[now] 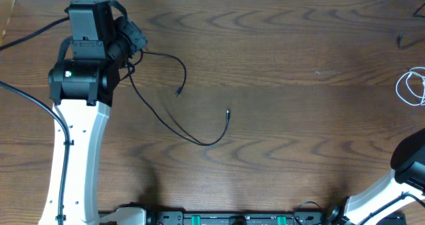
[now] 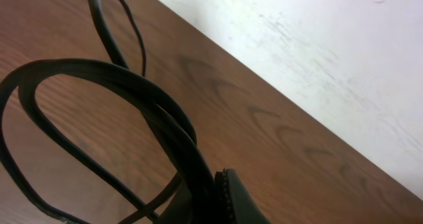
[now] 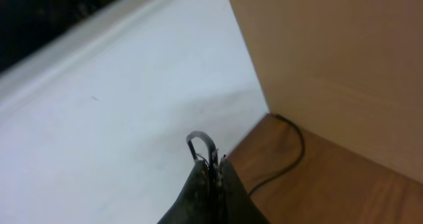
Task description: Untangle cables
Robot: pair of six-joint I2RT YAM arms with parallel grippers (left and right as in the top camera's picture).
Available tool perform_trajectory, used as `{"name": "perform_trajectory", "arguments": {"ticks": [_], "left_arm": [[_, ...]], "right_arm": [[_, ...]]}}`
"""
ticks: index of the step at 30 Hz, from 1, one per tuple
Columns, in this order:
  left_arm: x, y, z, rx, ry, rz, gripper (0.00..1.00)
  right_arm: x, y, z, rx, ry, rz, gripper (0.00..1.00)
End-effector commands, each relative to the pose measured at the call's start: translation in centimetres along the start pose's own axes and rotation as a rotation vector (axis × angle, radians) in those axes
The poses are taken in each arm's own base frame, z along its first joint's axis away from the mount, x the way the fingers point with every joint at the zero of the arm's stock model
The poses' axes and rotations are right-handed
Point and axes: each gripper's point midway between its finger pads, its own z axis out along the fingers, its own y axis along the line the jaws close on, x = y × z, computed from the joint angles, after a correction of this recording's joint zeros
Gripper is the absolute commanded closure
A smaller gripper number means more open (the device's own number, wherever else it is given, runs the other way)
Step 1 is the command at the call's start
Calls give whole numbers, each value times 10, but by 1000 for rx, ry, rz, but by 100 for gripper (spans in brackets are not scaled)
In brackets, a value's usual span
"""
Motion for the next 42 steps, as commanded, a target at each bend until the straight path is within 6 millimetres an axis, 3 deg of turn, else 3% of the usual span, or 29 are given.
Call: {"name": "perform_trajectory", "arguments": {"ticks": [1,4,7,11,12,13,14,16,18,23,29,32,35,42], "left_arm": [[1,-4,2,7,0,21,92],[2,-4,2,8,2,22,93],[3,-4,2,6,6,22,92],[4,-3,2,2,10,23,93],[4,-3,2,1,11,23,92],[4,-3,2,1,11,23,92],[4,-3,2,1,11,26,92],[4,-3,2,1,12,27,93],[4,-3,2,0,12,34,93],[5,-2,2,0,13,34,92],[10,1,4,-12,29,35,93],[14,4,6,-20,45,46,92],[21,-3,6,28,79,117,92],[36,-23,2,159,152,245,92]], "right_arm": [[-30,21,-14,-76,-66,87,99],[-39,18,-14,-59,-106,110,99],[-30,2,-4,19,-110,97,99],[29,-30,29,133,20,50,99],[44,-36,35,150,57,43,91],[57,-40,41,156,89,37,71],[68,-42,45,153,116,34,37],[88,-37,50,105,185,14,1],[95,-29,49,60,222,-11,1],[88,-10,27,8,266,-48,1],[63,8,-23,-18,302,-73,1],[64,34,-52,-172,379,-122,1],[78,67,-87,-372,493,-145,1],[133,117,-143,-635,736,-180,1]]}}
